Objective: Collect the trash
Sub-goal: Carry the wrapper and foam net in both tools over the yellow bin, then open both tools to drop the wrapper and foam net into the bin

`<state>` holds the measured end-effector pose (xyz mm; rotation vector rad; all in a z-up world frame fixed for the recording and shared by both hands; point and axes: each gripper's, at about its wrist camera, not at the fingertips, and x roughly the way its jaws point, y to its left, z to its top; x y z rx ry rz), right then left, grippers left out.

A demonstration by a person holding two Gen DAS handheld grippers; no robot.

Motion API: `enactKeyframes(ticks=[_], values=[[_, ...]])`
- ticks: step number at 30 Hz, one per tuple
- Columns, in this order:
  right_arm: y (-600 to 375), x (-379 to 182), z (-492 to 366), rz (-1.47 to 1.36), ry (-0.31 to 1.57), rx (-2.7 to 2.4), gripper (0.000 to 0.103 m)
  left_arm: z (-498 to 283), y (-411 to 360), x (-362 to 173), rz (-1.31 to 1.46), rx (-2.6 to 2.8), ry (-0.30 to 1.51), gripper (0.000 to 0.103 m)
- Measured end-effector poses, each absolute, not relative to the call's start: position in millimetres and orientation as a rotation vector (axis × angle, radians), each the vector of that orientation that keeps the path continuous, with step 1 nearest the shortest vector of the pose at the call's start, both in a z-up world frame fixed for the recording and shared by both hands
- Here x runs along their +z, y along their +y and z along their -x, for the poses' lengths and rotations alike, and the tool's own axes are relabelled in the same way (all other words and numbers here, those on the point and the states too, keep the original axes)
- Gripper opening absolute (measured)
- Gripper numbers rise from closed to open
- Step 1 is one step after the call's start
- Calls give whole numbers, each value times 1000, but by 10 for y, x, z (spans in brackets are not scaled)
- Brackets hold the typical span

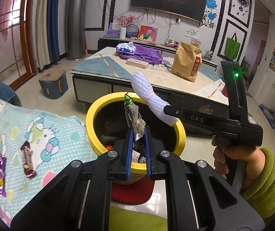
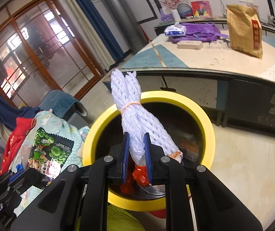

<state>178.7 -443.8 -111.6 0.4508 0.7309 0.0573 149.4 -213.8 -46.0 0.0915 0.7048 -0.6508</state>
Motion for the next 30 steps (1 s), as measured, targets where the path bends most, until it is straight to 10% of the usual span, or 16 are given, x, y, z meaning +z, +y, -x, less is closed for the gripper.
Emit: enactKeyframes(ticks=[22, 30], values=[[-4581, -1350, -1885, -505, 815, 34, 19, -1788, -2343, -786, -88, -652, 805, 7], [-4707, -1352, -1849, -547, 797, -19, 35, -1823, -2248, -761, -39, -598, 784, 55]])
